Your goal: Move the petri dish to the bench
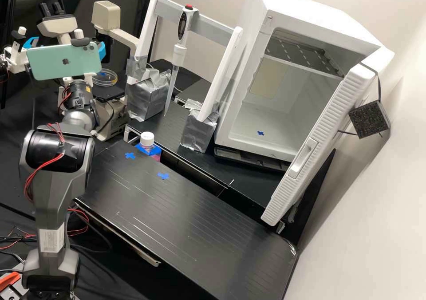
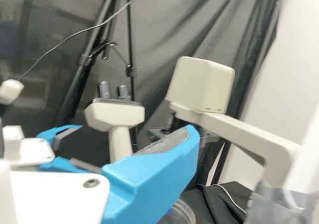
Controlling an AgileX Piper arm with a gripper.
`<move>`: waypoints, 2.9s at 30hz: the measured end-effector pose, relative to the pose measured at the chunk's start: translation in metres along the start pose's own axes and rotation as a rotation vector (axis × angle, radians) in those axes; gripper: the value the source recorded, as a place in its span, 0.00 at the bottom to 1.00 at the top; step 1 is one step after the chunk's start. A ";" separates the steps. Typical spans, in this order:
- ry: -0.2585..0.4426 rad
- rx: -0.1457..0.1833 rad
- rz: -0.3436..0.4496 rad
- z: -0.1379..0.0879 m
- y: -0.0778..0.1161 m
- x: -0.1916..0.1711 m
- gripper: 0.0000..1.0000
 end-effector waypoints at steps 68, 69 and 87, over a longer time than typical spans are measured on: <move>-0.289 0.171 -0.131 0.132 -0.086 0.117 1.00; -0.290 0.173 -0.129 0.132 -0.086 0.117 1.00; -0.329 0.159 -0.133 0.135 -0.083 0.121 0.00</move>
